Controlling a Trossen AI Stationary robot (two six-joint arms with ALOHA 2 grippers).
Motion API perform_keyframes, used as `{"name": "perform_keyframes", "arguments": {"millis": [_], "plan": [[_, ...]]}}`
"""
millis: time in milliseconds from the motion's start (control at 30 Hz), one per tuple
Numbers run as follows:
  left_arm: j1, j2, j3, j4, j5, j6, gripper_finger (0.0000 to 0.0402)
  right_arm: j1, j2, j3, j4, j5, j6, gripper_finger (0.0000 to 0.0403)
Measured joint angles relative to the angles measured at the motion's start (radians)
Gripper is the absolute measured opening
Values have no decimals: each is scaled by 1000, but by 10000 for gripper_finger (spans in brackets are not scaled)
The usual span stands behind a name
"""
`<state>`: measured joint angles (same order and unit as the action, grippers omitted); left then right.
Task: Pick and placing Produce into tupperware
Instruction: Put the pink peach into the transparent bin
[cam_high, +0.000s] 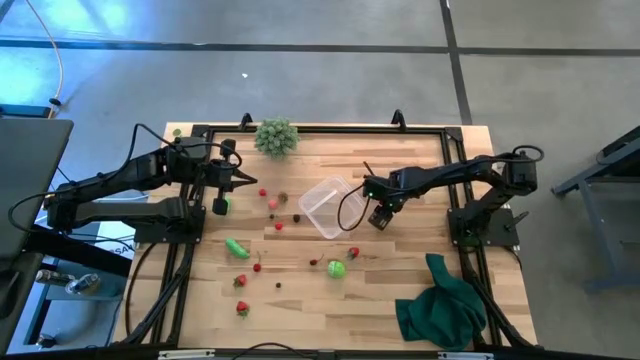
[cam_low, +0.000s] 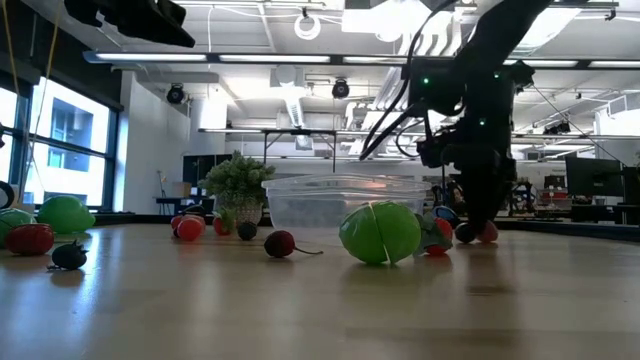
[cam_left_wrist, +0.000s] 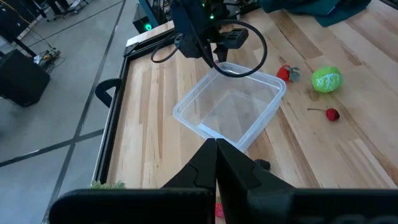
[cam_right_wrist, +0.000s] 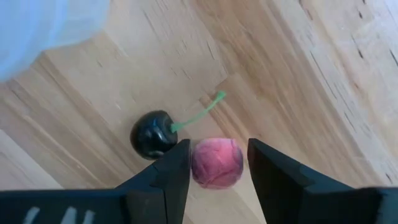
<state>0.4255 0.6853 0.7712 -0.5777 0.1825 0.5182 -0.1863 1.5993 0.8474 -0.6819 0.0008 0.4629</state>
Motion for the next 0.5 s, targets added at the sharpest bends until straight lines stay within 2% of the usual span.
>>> {"name": "perform_keyframes", "arguments": {"millis": [500], "plan": [[0,0,0,0,0,0,1,-4,18,0,-16,-21,-18,151]]}}
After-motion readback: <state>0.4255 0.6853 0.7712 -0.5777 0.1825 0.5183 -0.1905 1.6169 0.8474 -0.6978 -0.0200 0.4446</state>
